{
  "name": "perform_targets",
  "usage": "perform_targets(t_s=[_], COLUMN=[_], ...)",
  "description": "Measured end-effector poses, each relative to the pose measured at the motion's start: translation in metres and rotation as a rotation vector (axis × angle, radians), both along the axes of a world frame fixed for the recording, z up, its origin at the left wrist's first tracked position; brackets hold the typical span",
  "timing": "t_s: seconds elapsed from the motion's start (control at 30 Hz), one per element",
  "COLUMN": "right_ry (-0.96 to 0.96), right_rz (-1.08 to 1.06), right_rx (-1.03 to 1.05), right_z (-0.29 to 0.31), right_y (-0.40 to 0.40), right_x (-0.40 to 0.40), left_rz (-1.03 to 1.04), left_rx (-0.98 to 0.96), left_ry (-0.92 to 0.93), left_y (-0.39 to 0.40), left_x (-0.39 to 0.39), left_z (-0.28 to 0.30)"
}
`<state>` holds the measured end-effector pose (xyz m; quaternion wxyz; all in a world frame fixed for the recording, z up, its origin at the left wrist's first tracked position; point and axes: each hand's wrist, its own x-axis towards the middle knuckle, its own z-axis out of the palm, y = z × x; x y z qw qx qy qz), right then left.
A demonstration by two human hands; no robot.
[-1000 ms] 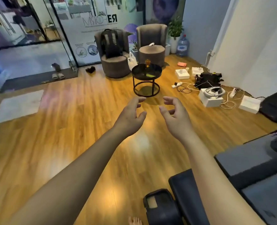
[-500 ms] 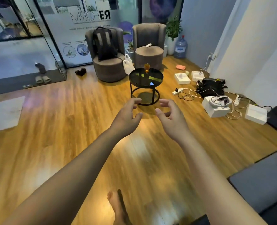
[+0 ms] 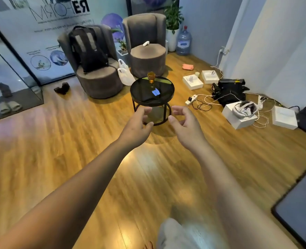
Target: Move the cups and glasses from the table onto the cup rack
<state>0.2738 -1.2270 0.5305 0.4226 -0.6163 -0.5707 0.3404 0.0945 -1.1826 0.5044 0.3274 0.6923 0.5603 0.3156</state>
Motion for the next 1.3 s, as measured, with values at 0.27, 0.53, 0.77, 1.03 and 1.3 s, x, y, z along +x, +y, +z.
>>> perform_targets(t_s=[0.27,0.53,0.77,1.03,1.3], right_ry=[-0.010,-0.011,-0.034,-0.052,-0.106], right_rz=[-0.015,0.039,0.073,0.050,0.022], right_rx=[-0.011,-0.098,-0.147,-0.220,-0.334], right_z=[-0.025,-0.029,-0.040,-0.088,-0.164], right_y=[0.179,0.392,0.528,0.685,0.871], right_x=[-0.010,0.001,0.010,0.018,0.019], left_rz=[-0.010,0.016,0.054,0.072,0.074], left_rx=[-0.008,-0.084,-0.124,-0.237,-0.373], left_ry=[-0.010,-0.005,-0.025,-0.017,-0.001], left_y=[0.184,0.383,0.506,0.674,0.878], left_x=[-0.009,0.004,0.015,0.013,0.016], left_z=[-0.021,-0.021,-0.048,-0.106,-0.188])
